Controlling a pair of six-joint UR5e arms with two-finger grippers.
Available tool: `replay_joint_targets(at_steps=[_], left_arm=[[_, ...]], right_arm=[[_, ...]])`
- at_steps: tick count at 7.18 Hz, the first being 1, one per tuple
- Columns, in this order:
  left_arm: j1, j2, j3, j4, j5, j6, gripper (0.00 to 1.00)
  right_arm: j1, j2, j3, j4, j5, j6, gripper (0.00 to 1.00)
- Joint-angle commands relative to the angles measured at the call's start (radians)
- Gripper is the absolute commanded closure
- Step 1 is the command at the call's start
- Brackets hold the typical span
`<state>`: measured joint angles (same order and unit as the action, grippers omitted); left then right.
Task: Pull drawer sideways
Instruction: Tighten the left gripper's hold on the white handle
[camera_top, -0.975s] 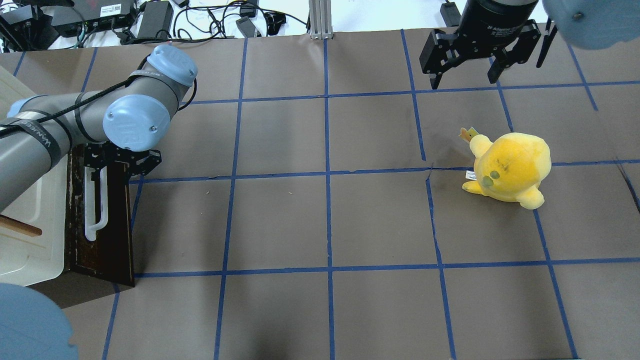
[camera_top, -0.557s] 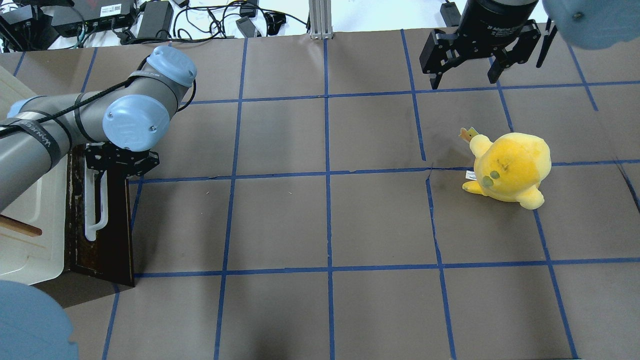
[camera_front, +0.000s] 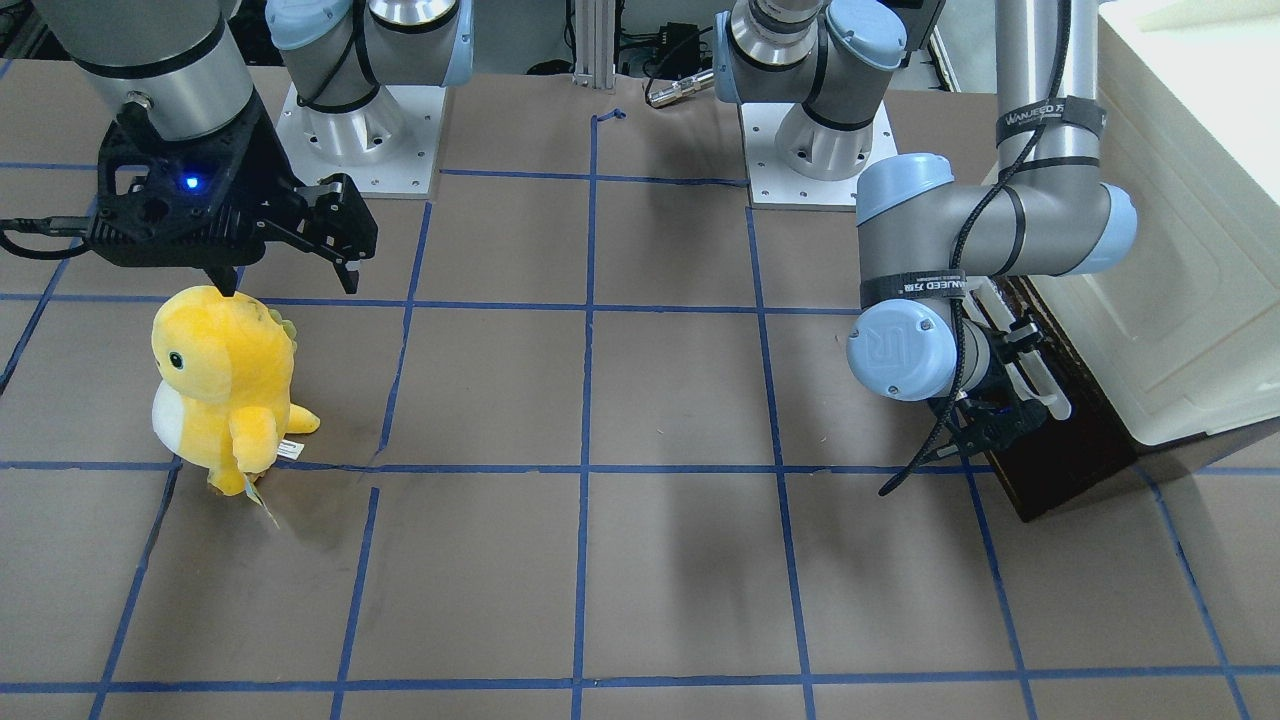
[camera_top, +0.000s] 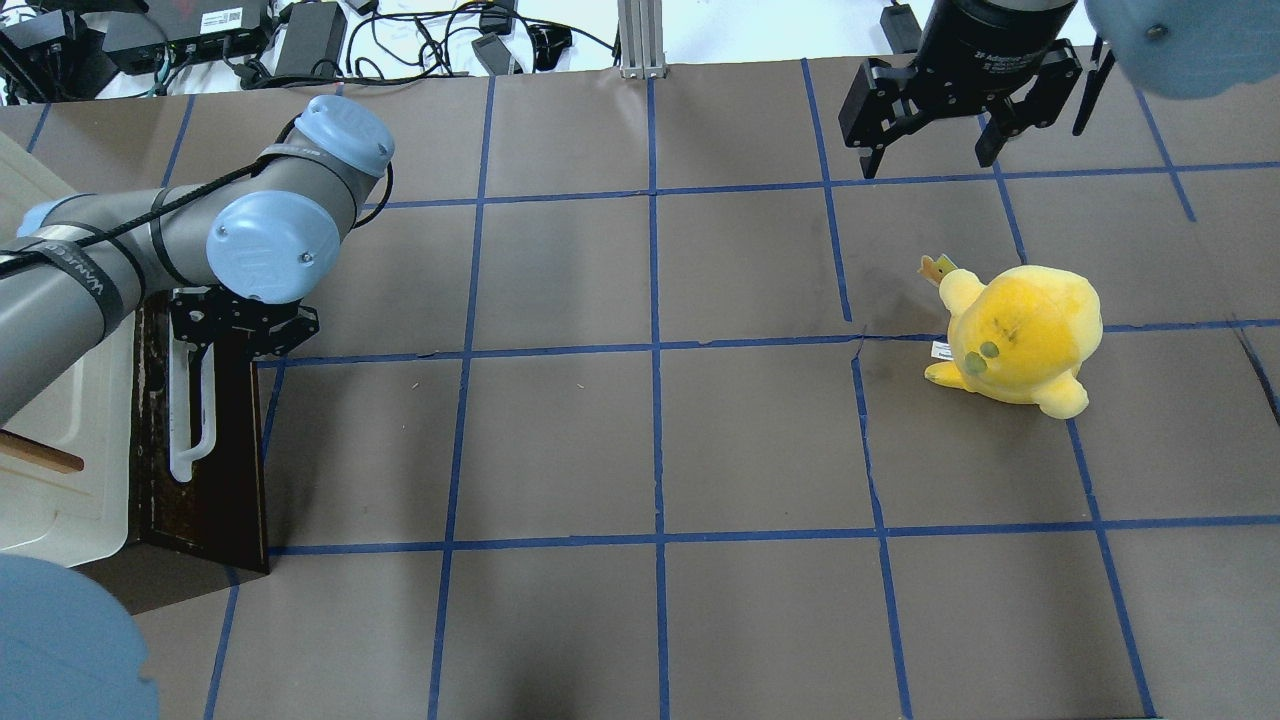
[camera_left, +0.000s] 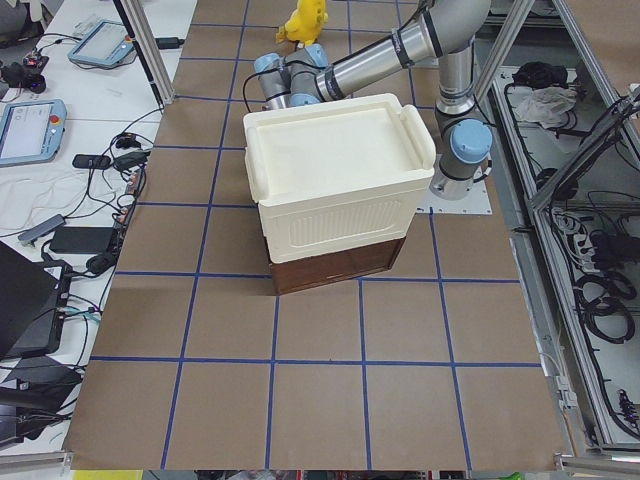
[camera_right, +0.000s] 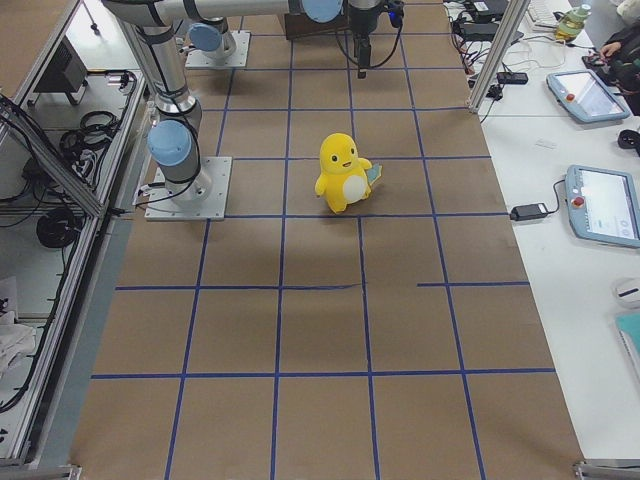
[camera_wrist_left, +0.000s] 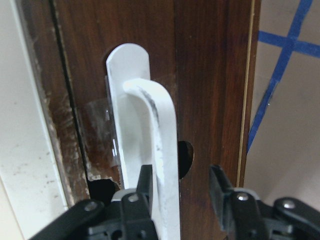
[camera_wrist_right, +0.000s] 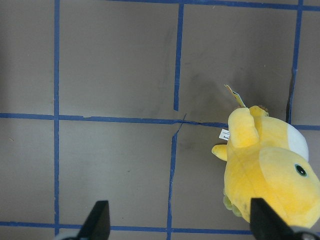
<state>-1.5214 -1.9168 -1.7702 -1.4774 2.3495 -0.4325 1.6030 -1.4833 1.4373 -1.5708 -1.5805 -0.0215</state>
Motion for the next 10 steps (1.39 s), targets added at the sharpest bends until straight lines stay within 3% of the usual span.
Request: replay_joint_targets(at_steps=[1,3,4,8,10], left_arm=[[0.001,0.001,-0.003,0.000,0.001,0.001,0.53],[0.001,0.001,-0.003,0.000,-0.001,0.001,0.55],[0.001,0.004,-0.003,0.000,0.001,0.001,0.64],[0.003,0.005,-0.005,-0.001,0.001,0.001,0.67],[0.015,0.007,-0.005,-0.009,0.001,0.001,0.64]], right_arm=[[0.000,0.000,0.000,0.000,0.000,0.000,0.00],[0.000,0.000,0.000,0.000,0.000,0.000,0.00],[0.000,0.000,0.000,0.000,0.000,0.000,0.00],[0.000,0.000,0.000,0.000,0.000,-0.002,0.00],[0.000,0.000,0.000,0.000,0.000,0.000,0.00]])
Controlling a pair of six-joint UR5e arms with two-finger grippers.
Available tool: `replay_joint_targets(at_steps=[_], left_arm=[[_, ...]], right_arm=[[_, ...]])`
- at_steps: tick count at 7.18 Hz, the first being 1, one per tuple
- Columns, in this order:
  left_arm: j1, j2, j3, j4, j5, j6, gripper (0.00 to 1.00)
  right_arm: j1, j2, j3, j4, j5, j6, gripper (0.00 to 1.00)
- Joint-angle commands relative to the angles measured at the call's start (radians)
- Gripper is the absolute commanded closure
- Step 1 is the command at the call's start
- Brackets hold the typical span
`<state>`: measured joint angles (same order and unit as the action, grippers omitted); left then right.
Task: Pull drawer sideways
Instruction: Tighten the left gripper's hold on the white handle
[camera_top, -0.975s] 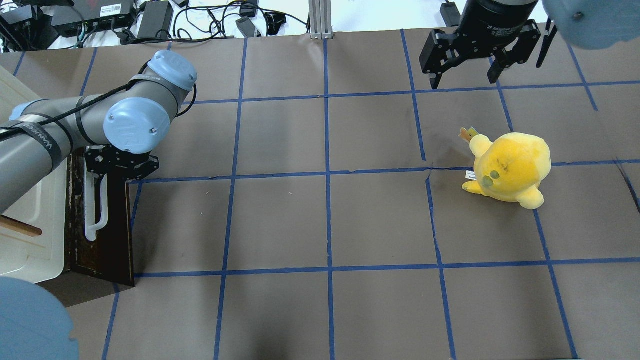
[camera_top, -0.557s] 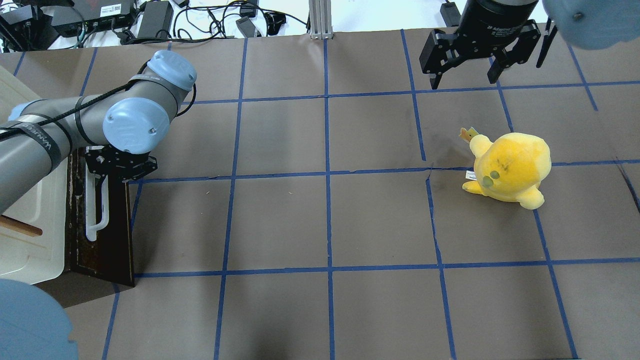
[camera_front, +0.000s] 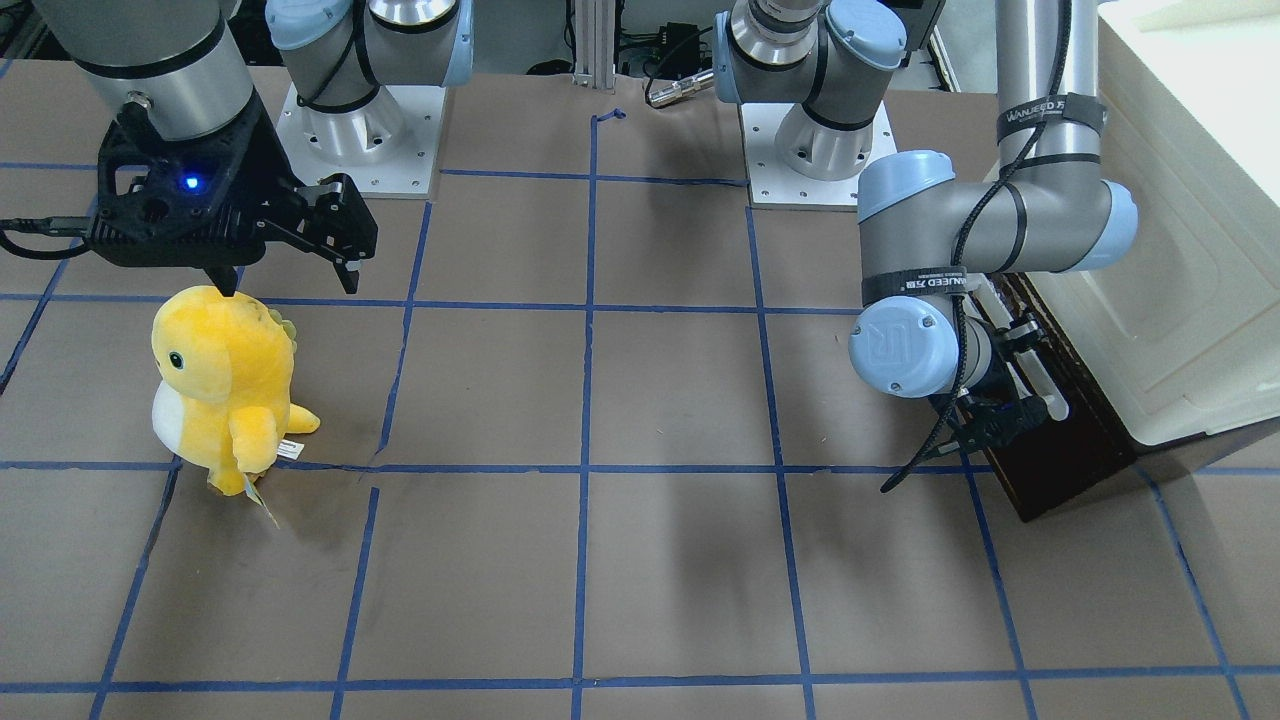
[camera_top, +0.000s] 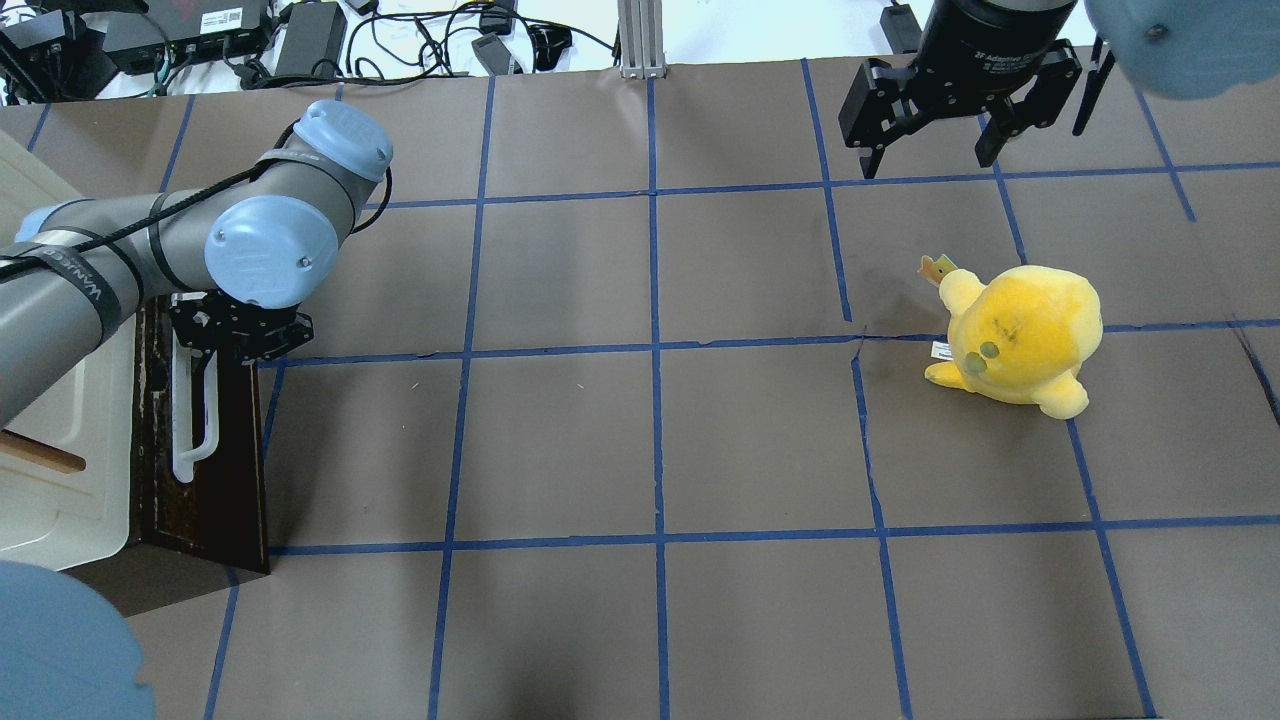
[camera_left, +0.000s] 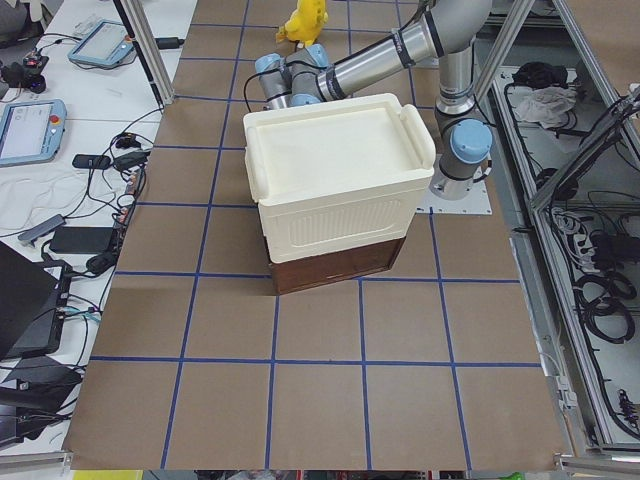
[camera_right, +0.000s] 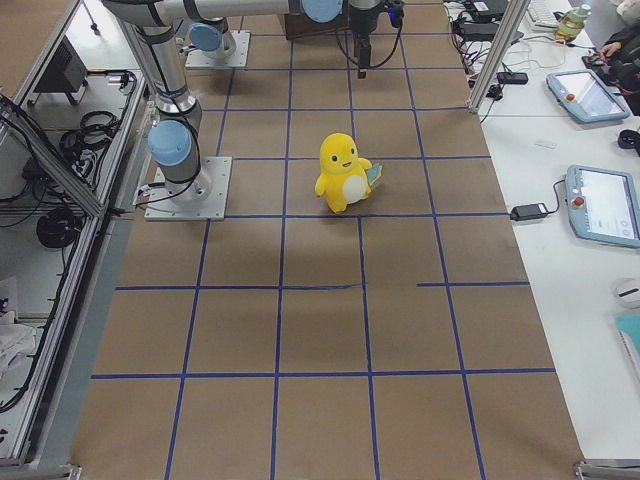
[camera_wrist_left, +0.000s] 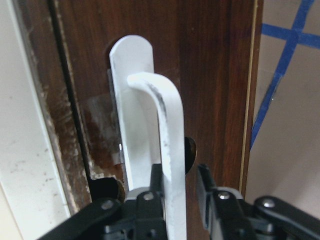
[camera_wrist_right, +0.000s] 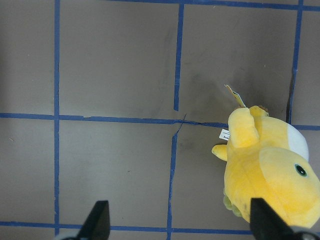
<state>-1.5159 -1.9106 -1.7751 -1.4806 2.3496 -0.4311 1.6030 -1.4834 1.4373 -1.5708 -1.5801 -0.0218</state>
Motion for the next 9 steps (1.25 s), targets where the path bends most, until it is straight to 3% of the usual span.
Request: replay_joint_targets(at_steps=[1,3,4,5,9], left_arm=[[0.017,0.002,0.000,-0.012,0.000,0.000,0.64],[0.017,0.002,0.005,-0.010,-0.001,0.000,0.66],[0.017,0.002,0.011,-0.010,-0.003,0.000,0.90],[0.017,-0.001,0.012,-0.009,-0.007,0.000,1.00],[0.010,-0.011,0.014,-0.010,-0.006,-0.008,1.00]], right_arm=[[0.000,0.000,0.000,0.000,0.000,0.000,0.00],[0.000,0.000,0.000,0.000,-0.001,0.000,0.00],[0.000,0.000,0.000,0.000,-0.001,0.000,0.00],[0.000,0.000,0.000,0.000,-0.001,0.000,0.00],[0.000,0.000,0.000,0.000,-0.001,0.000,0.00]])
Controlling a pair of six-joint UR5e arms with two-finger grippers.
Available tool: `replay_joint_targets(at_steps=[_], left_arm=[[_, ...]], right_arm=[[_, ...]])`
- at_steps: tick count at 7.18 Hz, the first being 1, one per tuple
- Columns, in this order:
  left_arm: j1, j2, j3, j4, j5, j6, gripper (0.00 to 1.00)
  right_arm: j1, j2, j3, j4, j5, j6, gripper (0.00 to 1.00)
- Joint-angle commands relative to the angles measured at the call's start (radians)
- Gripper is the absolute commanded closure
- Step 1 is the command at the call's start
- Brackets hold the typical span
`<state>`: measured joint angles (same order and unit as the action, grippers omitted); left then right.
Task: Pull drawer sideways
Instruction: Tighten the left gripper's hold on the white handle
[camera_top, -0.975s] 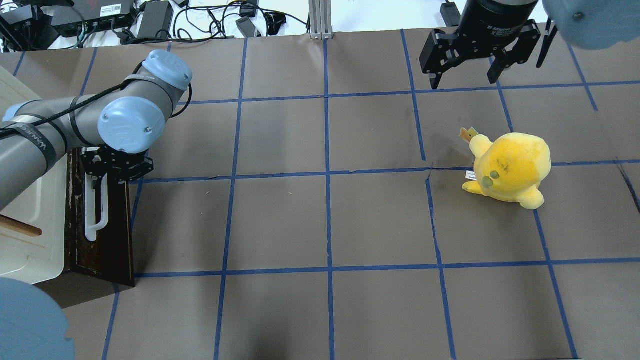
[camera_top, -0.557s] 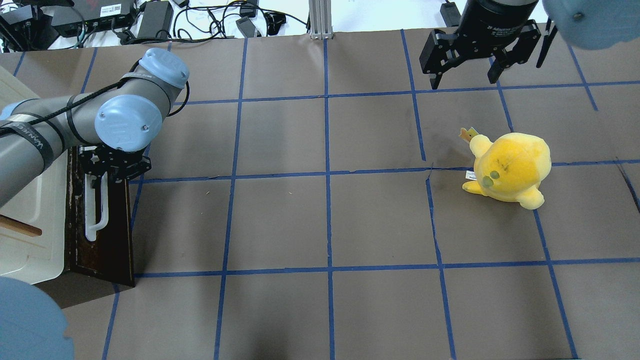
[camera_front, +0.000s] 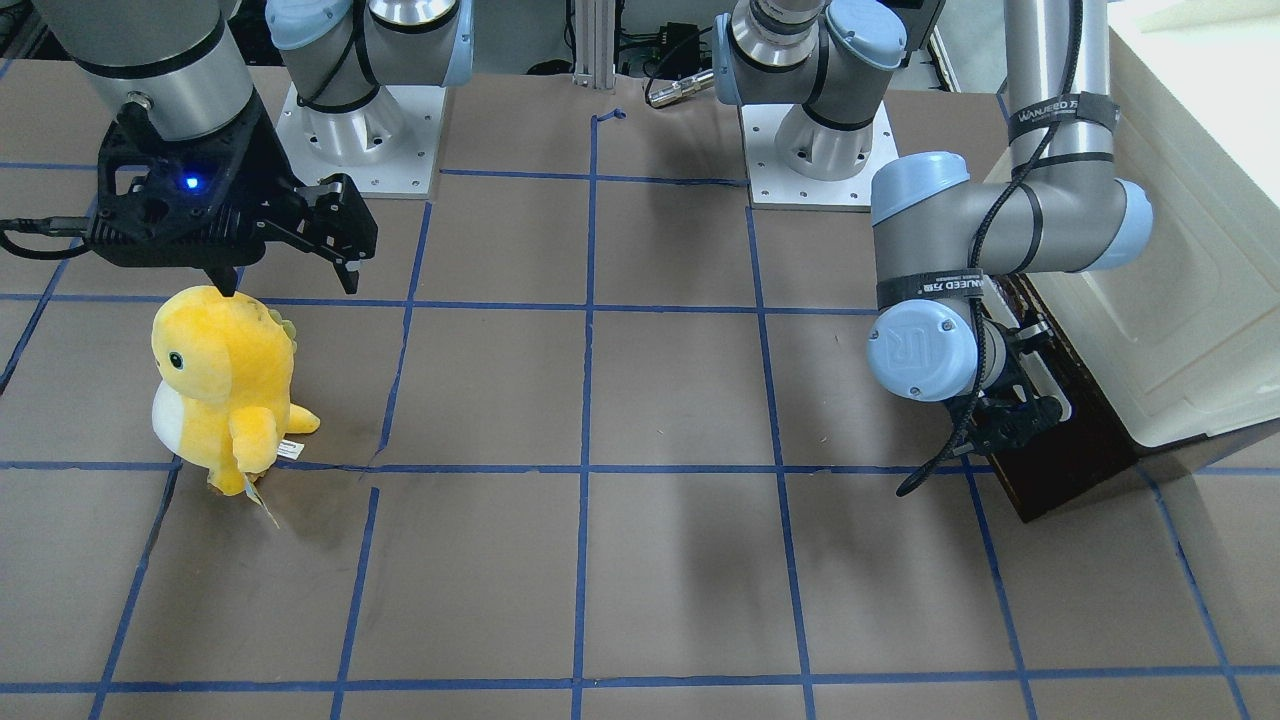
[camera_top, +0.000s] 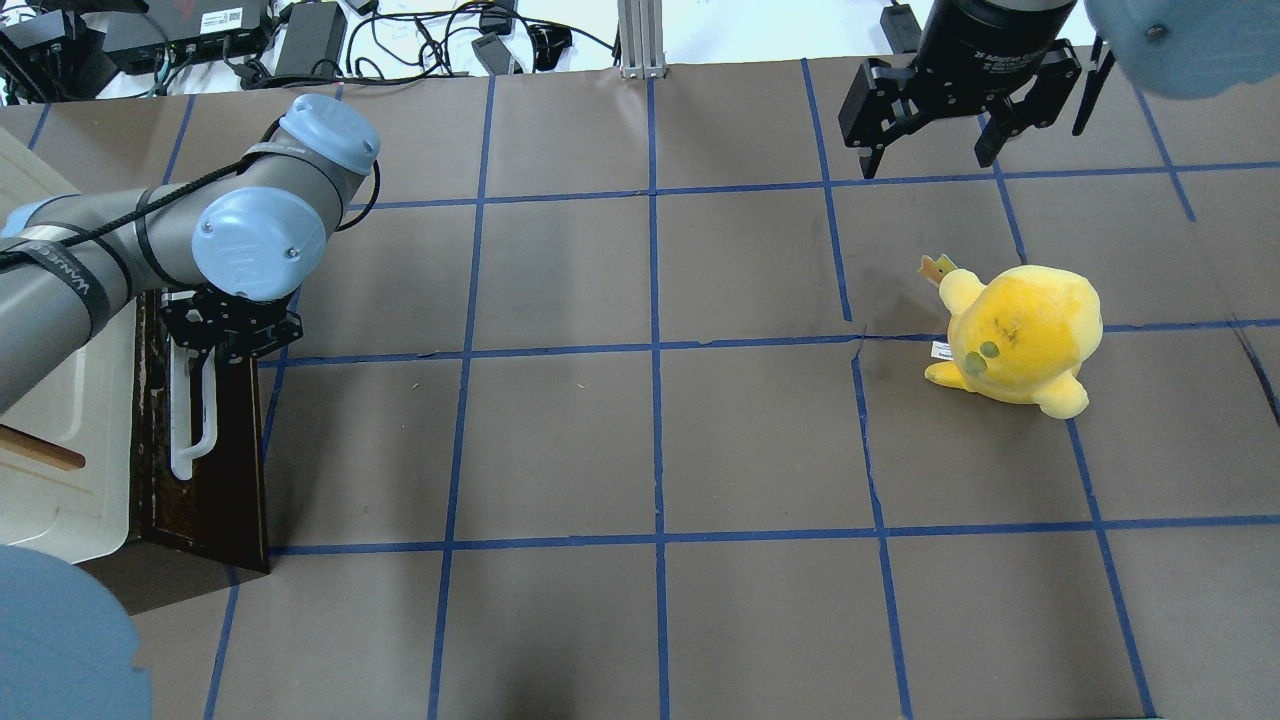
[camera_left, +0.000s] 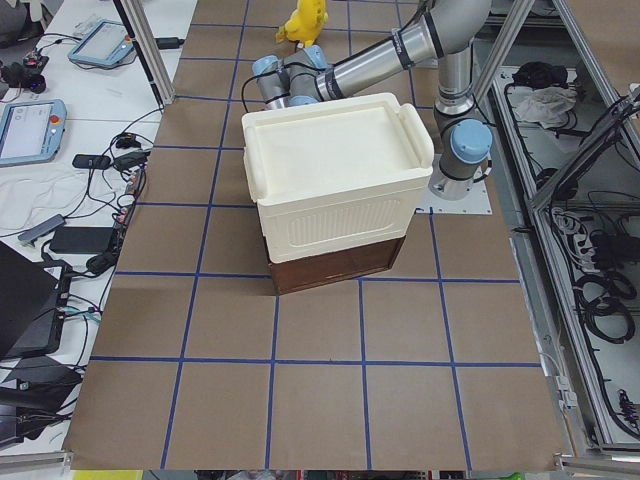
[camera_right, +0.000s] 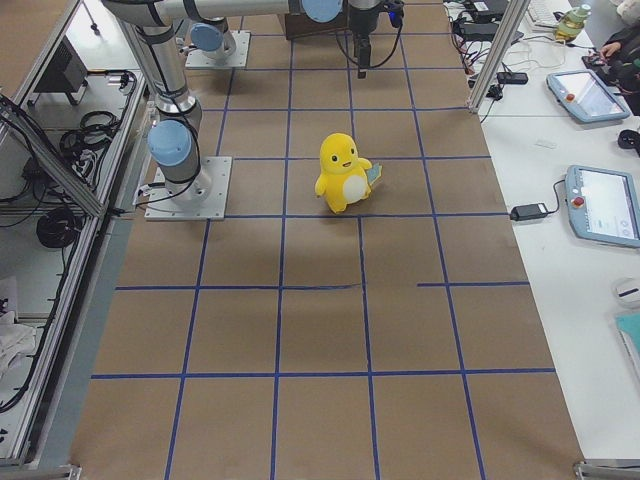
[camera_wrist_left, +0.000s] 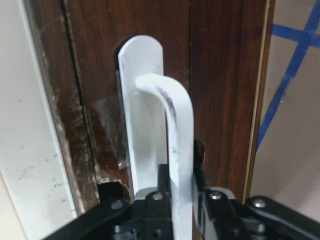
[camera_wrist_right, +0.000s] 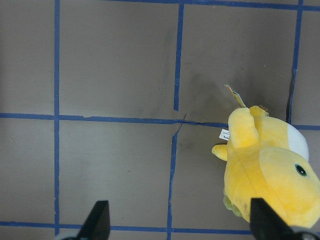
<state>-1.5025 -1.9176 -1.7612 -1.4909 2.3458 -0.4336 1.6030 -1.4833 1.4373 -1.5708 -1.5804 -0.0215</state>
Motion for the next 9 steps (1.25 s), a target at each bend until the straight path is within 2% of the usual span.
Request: replay_joint_targets(at_steps=[1,9], left_arm=[[-0.007,-0.008,0.008,0.000,0.001,-0.005,1.00],[-0.058,-0.011,0.020,-0.023,0.004,-0.016,1.00]], right_arm=[[0.000,0.000,0.000,0.000,0.000,0.000,0.00],[0.000,0.000,0.000,0.000,-0.001,-0.002,0.00]])
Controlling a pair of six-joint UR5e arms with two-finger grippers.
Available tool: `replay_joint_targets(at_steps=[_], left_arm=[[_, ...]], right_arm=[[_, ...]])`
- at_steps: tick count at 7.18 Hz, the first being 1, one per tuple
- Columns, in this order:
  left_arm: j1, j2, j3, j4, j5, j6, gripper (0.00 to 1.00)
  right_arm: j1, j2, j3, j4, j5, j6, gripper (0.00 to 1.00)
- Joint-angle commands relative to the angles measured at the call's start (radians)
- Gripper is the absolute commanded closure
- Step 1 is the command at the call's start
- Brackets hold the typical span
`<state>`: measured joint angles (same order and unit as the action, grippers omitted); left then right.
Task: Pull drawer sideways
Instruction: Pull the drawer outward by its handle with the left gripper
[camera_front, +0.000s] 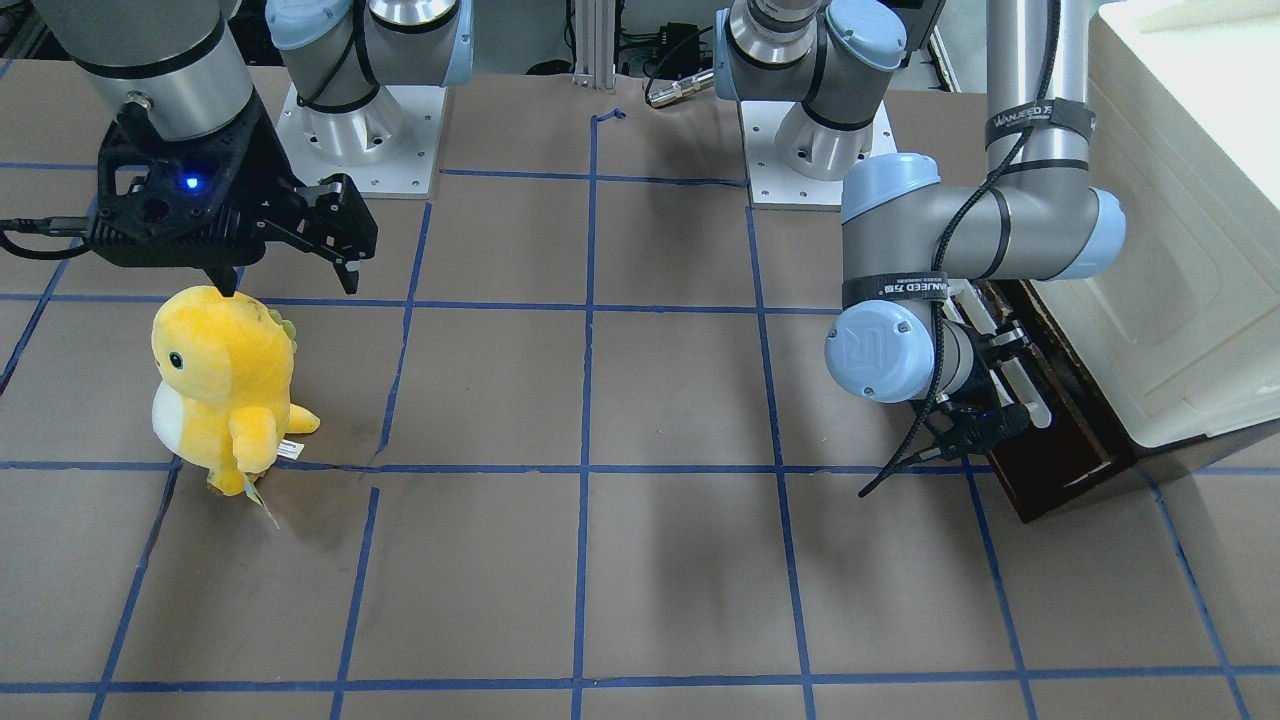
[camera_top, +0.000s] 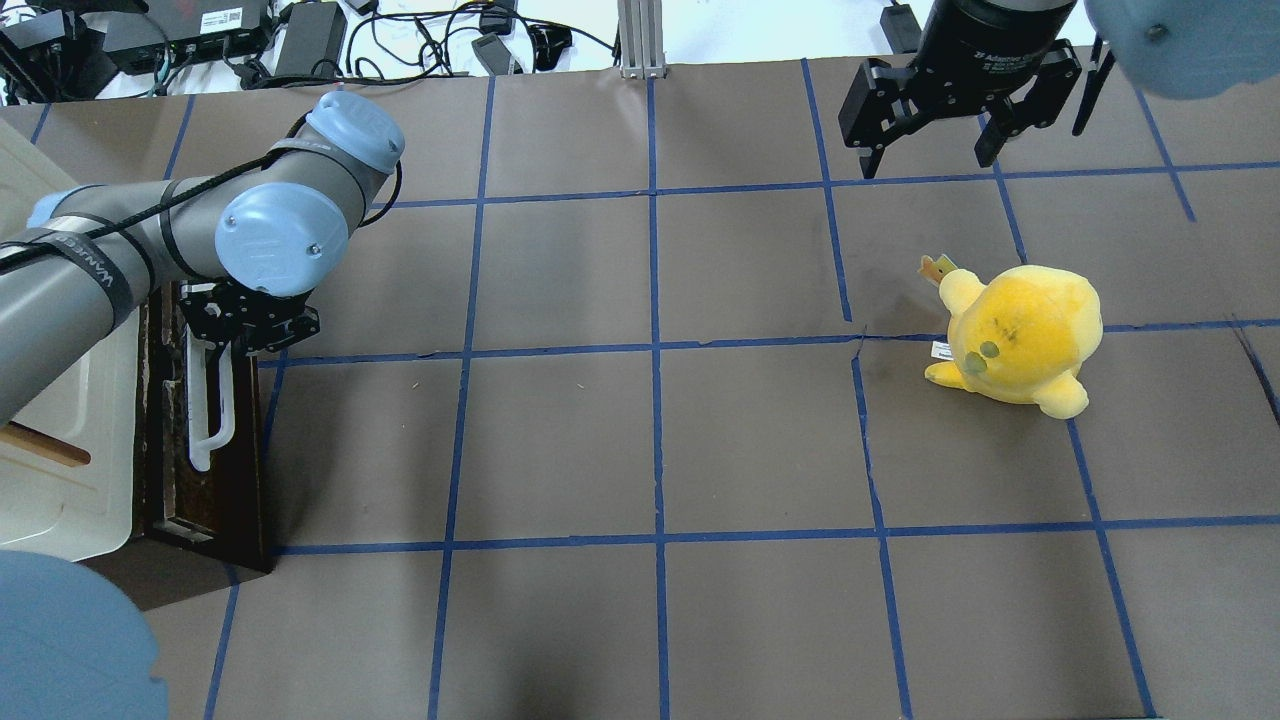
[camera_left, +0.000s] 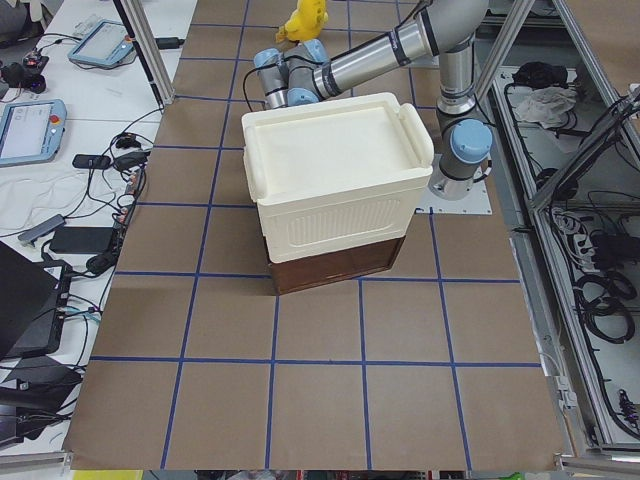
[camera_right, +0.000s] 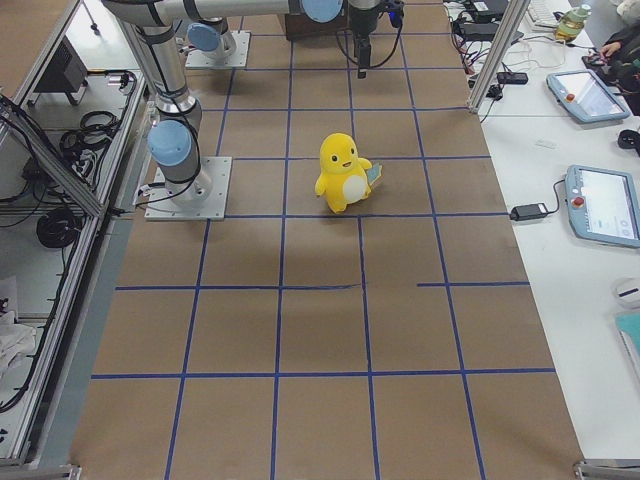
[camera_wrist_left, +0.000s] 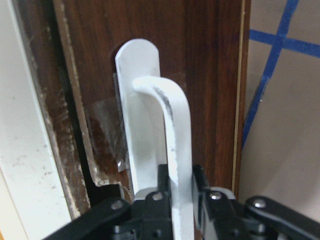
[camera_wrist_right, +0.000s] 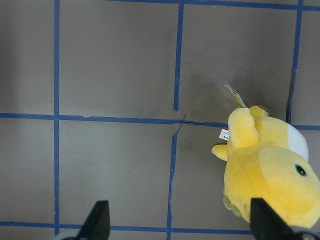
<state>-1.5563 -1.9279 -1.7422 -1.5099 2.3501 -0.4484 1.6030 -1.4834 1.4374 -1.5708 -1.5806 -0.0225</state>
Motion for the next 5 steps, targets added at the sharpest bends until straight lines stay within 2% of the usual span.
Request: replay_joint_targets(at_steps=[1,5], left_arm=[[-0.017,-0.002,0.001,-0.009,0.000,-0.015,1.00],[-0.077,-0.029,0.070,-0.116,-0.014,-0.107,1.00]], right_arm=[[0.000,0.000,0.000,0.000,0.001,0.001,0.00],[0.000,0.000,0.000,0.000,0.001,0.001,0.00]])
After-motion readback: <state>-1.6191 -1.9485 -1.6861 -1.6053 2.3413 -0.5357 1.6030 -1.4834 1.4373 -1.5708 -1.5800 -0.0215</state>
